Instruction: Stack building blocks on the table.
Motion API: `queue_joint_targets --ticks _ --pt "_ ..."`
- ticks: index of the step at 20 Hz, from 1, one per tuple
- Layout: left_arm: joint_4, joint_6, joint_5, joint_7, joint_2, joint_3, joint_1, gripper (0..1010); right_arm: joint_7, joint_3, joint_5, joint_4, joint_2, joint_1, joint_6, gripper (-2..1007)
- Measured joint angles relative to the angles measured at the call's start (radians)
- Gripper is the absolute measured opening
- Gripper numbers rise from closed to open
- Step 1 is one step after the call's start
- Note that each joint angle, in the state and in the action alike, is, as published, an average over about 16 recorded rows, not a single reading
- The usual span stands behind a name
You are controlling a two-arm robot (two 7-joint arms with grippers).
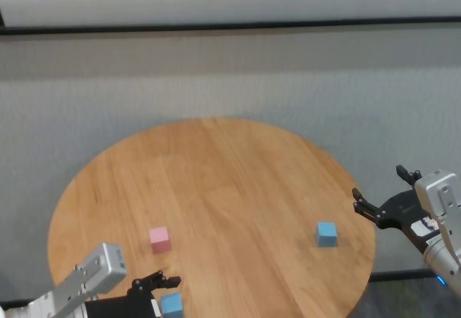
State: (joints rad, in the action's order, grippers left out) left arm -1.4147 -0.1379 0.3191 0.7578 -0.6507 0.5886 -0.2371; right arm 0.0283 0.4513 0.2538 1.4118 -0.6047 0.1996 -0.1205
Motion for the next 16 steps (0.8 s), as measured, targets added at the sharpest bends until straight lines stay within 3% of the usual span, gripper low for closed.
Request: queue_joint_targets --ticks 16 --pt "0.07 -0.007 -0.009 0.016 0.031 0.001 -0.023 1002 0.0 0.0 0.0 0.0 0.0 0.0 0.0 1005"
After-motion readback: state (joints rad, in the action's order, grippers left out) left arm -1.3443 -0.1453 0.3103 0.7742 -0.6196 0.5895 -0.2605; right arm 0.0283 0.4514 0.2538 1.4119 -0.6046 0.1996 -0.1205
